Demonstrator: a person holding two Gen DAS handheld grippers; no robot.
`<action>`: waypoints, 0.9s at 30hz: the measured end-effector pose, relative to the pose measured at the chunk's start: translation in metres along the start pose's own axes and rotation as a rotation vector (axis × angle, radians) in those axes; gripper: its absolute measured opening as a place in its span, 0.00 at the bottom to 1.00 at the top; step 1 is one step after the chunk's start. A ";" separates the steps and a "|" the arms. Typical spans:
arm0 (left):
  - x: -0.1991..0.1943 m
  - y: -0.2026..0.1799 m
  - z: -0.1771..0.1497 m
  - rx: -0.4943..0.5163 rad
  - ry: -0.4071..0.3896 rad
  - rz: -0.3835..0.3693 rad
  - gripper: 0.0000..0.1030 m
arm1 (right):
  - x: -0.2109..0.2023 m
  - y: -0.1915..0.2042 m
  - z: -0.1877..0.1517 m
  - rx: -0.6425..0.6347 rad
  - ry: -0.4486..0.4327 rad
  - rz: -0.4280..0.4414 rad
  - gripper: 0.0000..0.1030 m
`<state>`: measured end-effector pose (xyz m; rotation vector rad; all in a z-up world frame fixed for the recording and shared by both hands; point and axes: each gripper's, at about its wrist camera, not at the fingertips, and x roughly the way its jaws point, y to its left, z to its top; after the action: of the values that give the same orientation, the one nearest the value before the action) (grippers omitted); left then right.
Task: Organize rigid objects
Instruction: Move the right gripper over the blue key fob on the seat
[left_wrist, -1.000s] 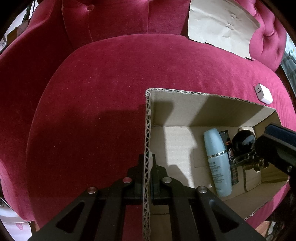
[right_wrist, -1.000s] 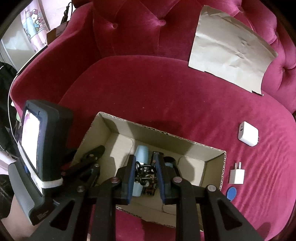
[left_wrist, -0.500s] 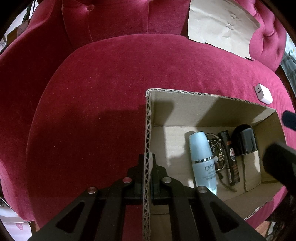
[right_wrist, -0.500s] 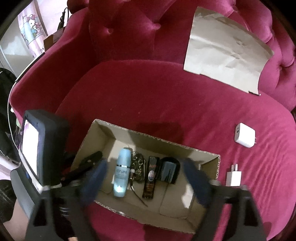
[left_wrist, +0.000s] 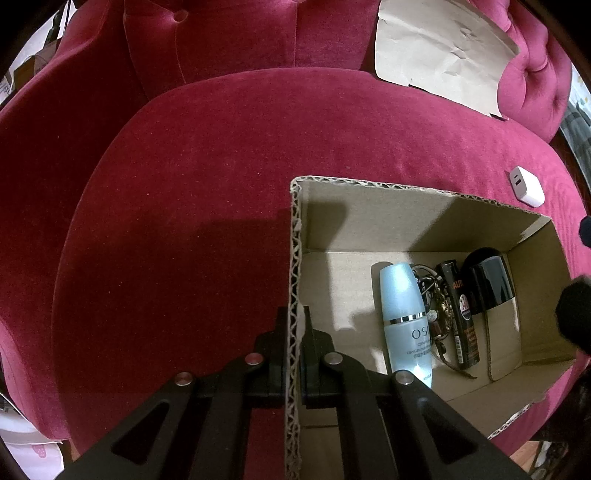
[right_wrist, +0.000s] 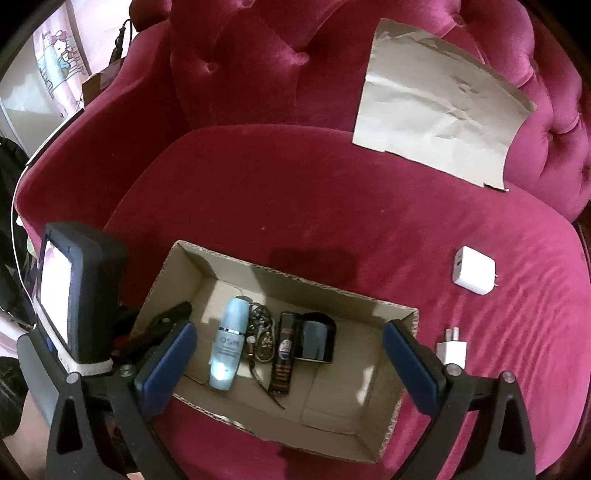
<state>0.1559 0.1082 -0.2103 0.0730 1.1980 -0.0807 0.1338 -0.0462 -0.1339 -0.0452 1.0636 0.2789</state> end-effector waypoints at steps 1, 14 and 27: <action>0.000 0.000 0.000 0.000 0.000 0.000 0.03 | -0.001 -0.002 0.000 0.002 -0.002 -0.003 0.99; 0.000 0.001 0.001 0.002 -0.001 0.002 0.04 | -0.017 -0.046 0.001 0.057 -0.017 -0.046 0.99; 0.000 0.002 0.000 0.002 -0.001 0.003 0.04 | -0.032 -0.091 -0.006 0.087 -0.023 -0.104 0.99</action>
<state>0.1560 0.1097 -0.2104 0.0765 1.1965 -0.0796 0.1365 -0.1415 -0.1185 -0.0190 1.0461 0.1385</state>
